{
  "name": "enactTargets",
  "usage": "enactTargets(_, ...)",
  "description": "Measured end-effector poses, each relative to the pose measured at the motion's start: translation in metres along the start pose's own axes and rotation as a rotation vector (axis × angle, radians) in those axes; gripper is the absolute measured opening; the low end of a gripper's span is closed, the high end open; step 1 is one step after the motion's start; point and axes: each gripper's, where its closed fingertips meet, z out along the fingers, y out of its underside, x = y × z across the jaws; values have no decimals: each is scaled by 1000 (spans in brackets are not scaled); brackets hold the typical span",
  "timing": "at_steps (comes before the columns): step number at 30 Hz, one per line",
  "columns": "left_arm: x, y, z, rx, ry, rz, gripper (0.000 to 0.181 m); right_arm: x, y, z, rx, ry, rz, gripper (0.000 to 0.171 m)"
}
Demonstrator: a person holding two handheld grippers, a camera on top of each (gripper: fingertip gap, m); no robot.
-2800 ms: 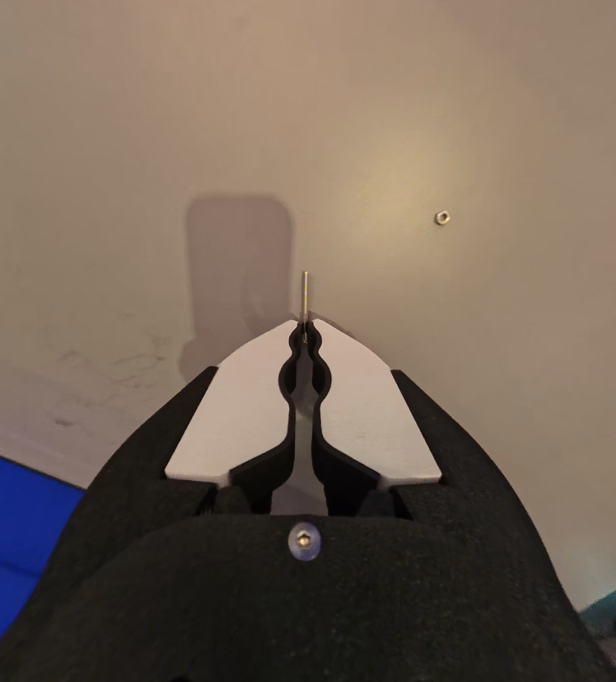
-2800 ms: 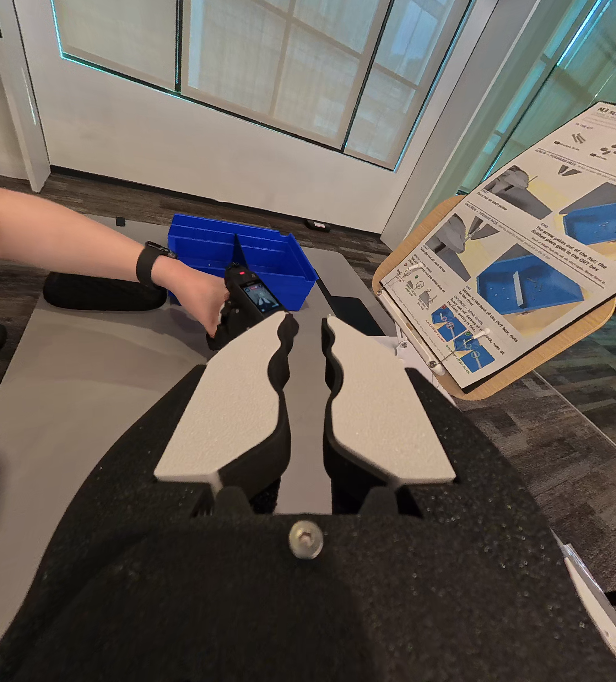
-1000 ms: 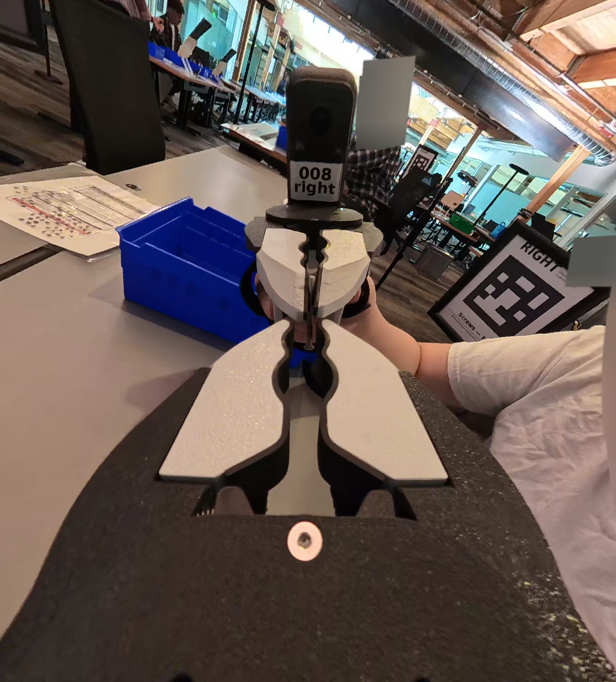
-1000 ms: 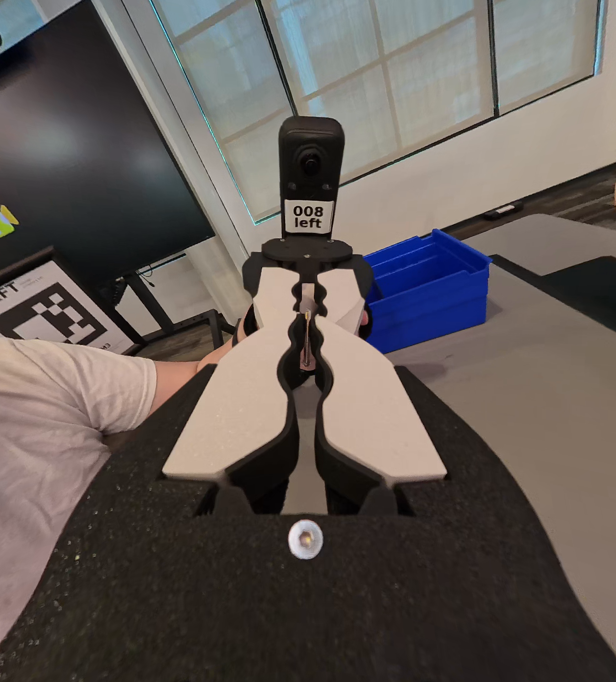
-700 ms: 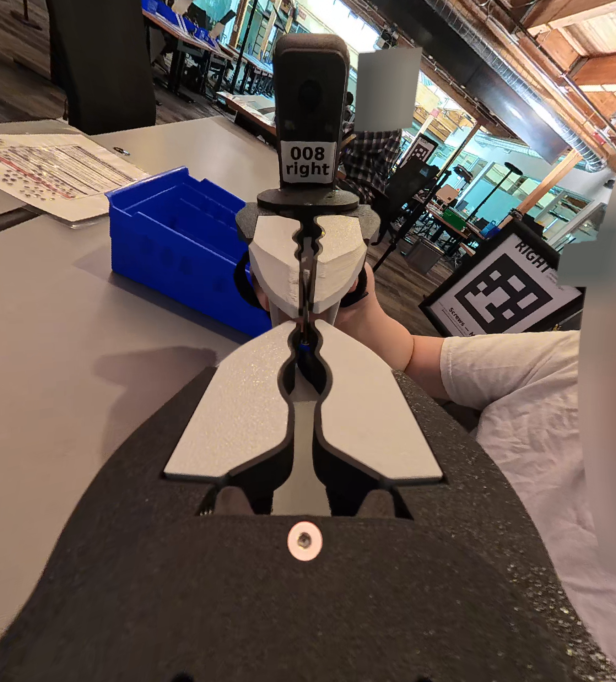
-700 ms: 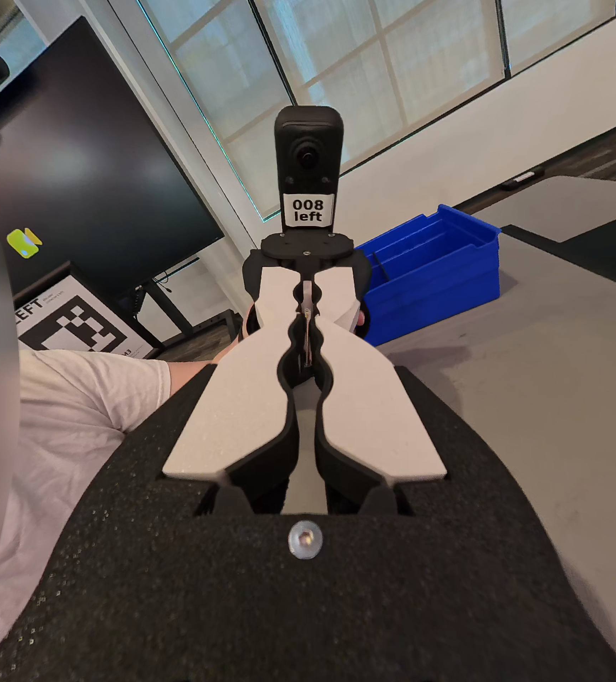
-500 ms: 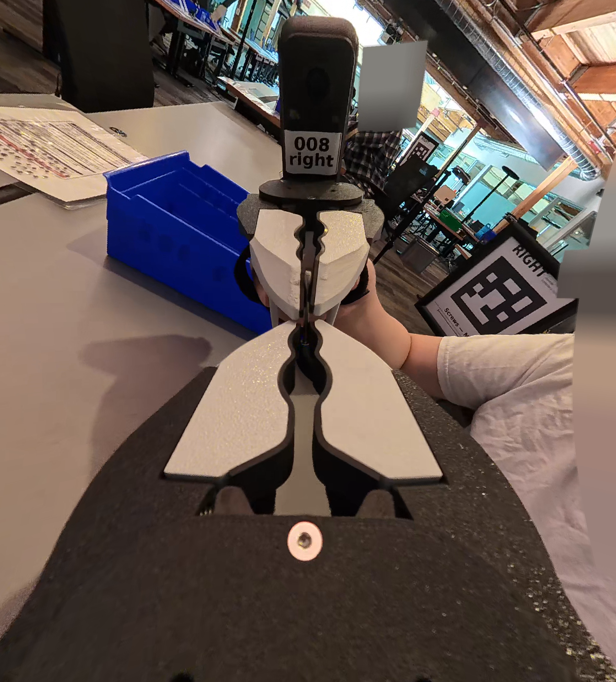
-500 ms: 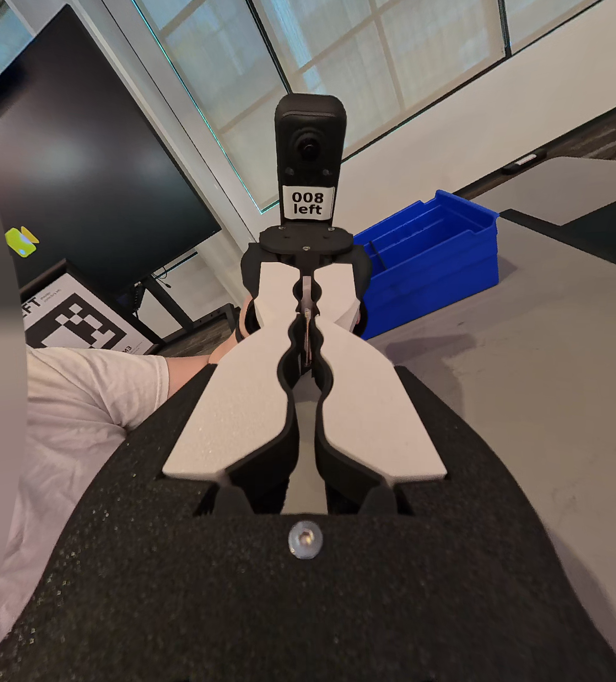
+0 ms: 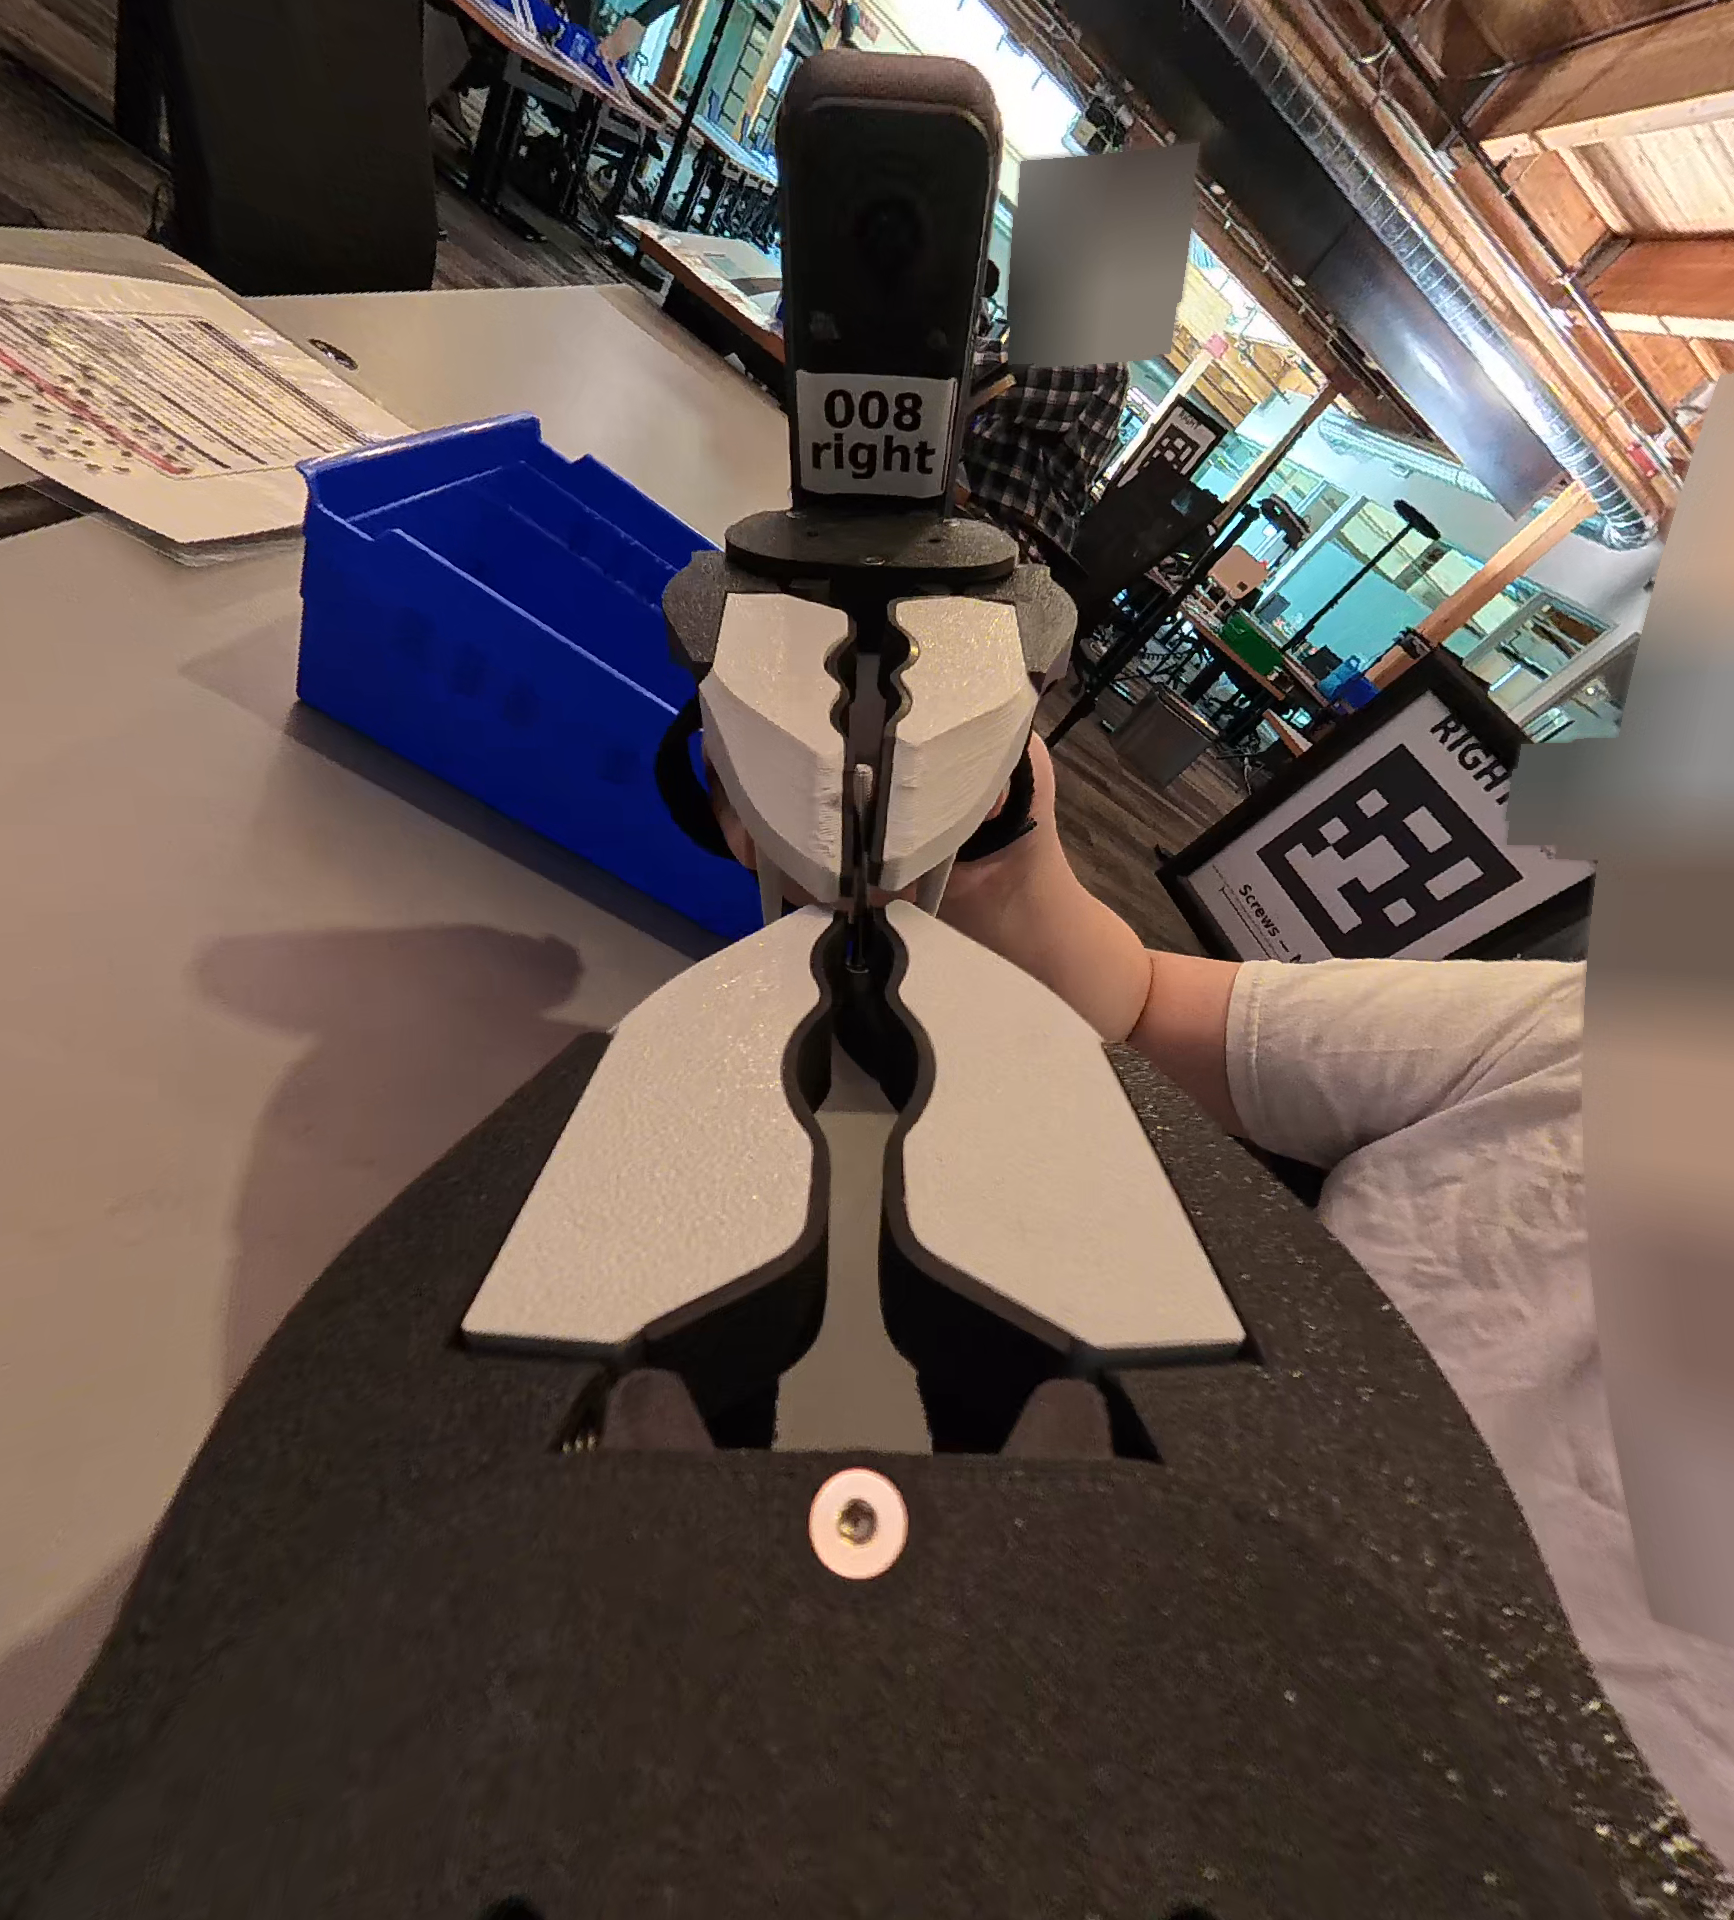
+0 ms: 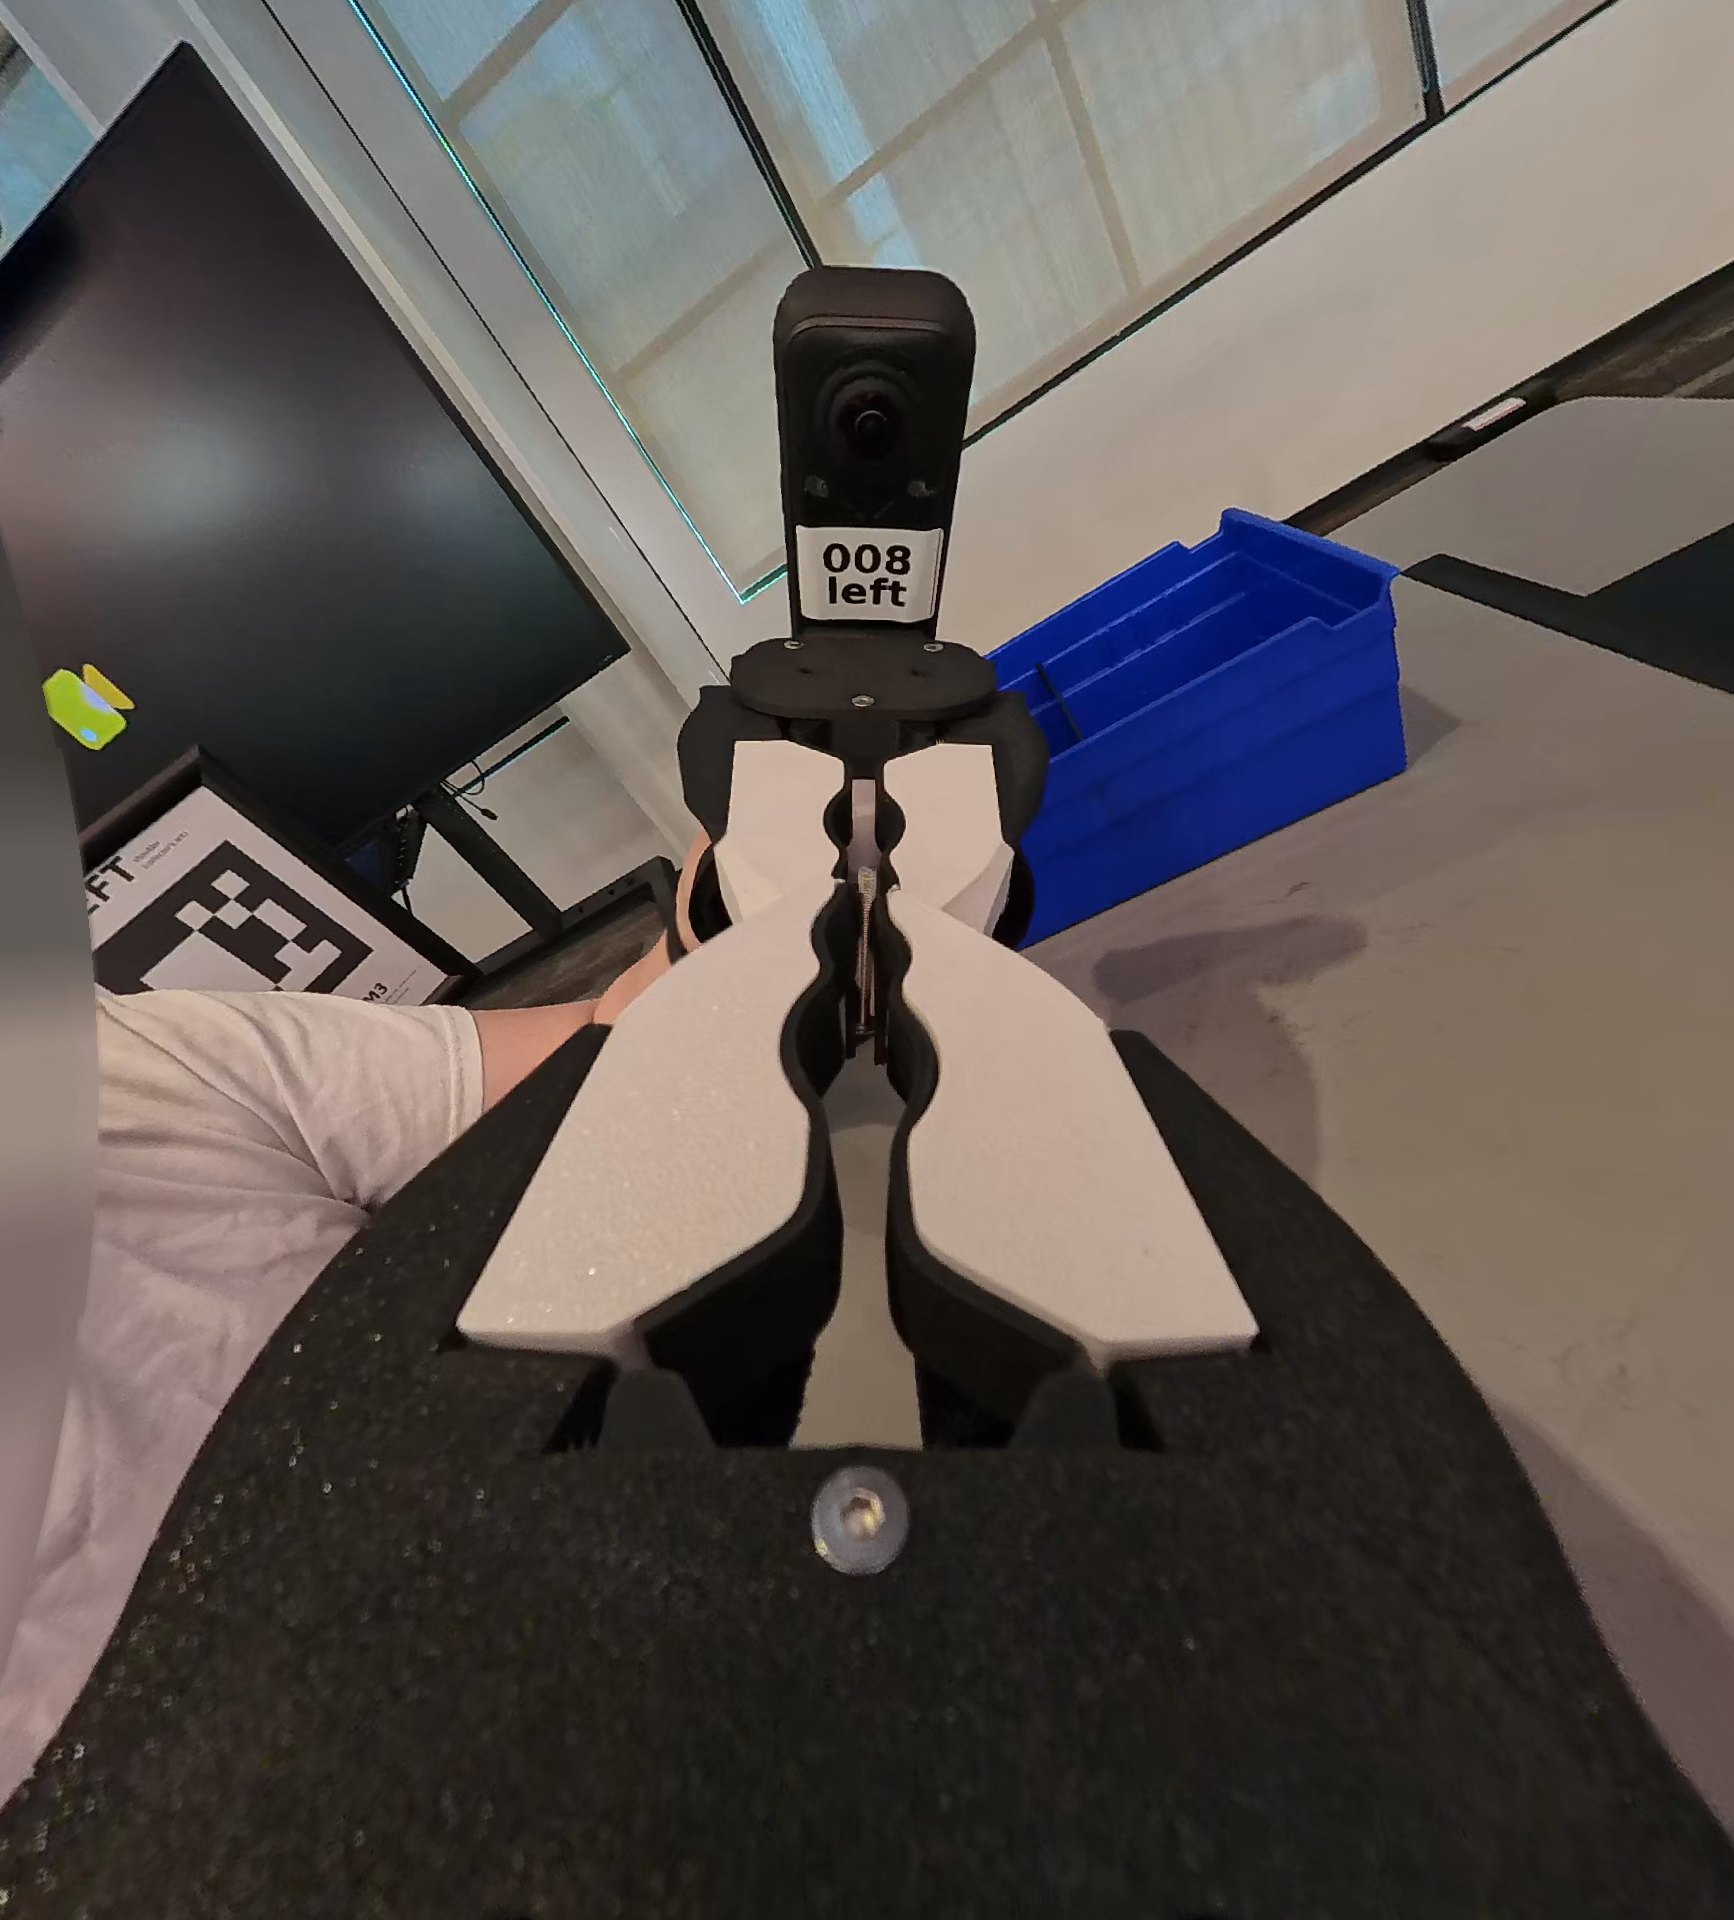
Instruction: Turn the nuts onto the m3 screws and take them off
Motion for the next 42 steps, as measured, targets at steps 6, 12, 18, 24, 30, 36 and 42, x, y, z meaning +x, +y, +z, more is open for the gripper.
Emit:
enactTargets(6, 1, -1, 0, 16, 21, -20, 2, -1, 0, 0, 5, -9, 9, 2)
enactTargets(12, -1, -2, 0, 28, 18, -17, 2, 2, 1, 0, 7, 2, 12, 2)
enactTargets(18, 1, 0, 1, 19, 28, -15, 2, -1, 1, 2, 11, -24, 32, 2)
enactTargets(24, 0, -1, 3, 38, 23, -8, 2, 0, 0, 0, 15, -15, 28, 2)
enactTargets(30, 6, -5, 3, 71, 50, -11, 5, -4, -3, 0, 45, -45, 46, 2)
enactTargets(36, 4, -5, 6, 82, 31, 18, 2, -4, -3, 1, 47, -51, 50, 2)
enactTargets(42, 8, -3, 6, 64, 52, 33, 2, -7, -1, 1, 25, -46, 15, 2)
